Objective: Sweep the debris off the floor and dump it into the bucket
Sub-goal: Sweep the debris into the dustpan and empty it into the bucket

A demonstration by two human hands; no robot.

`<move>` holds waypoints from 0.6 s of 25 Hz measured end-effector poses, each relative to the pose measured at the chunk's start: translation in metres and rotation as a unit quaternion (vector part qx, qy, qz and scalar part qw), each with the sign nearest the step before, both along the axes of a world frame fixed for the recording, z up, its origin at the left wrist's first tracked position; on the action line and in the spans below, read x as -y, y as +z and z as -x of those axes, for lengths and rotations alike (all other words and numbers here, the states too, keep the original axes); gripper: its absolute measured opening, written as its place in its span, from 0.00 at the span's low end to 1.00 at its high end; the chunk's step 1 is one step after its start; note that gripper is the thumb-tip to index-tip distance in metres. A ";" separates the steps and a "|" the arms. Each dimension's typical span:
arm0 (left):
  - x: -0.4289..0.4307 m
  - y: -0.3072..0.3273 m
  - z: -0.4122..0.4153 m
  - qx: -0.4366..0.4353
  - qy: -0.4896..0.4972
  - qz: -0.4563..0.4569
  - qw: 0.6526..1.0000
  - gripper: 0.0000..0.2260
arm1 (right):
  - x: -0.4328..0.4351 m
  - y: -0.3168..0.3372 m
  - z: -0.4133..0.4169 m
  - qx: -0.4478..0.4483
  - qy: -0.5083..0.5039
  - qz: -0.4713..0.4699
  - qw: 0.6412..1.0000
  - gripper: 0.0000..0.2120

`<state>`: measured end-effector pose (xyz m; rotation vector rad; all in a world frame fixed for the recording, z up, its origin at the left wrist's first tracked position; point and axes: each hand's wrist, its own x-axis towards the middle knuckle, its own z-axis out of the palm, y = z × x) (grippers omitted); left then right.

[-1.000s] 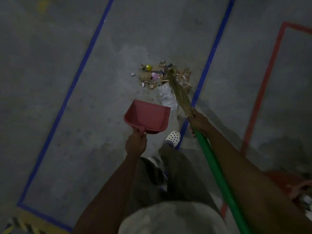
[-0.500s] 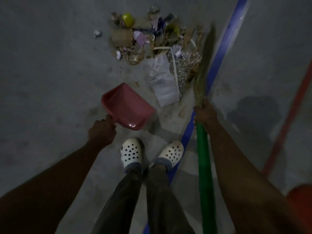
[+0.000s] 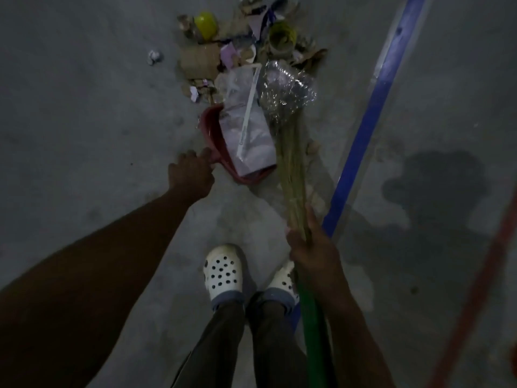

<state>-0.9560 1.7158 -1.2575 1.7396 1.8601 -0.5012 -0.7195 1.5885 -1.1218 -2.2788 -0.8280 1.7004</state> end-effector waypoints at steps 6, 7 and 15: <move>0.008 0.017 0.021 -0.029 0.056 0.050 0.997 0.20 | 0.017 0.064 -0.020 0.104 -0.013 -0.050 0.993 0.32; 0.011 0.017 0.024 -0.032 0.064 0.051 0.996 0.20 | 0.004 0.054 -0.021 0.120 -0.002 -0.067 0.990 0.32; -0.001 0.012 0.034 -0.019 0.076 0.052 0.996 0.20 | -0.152 -0.073 0.012 0.066 0.069 -0.035 0.995 0.33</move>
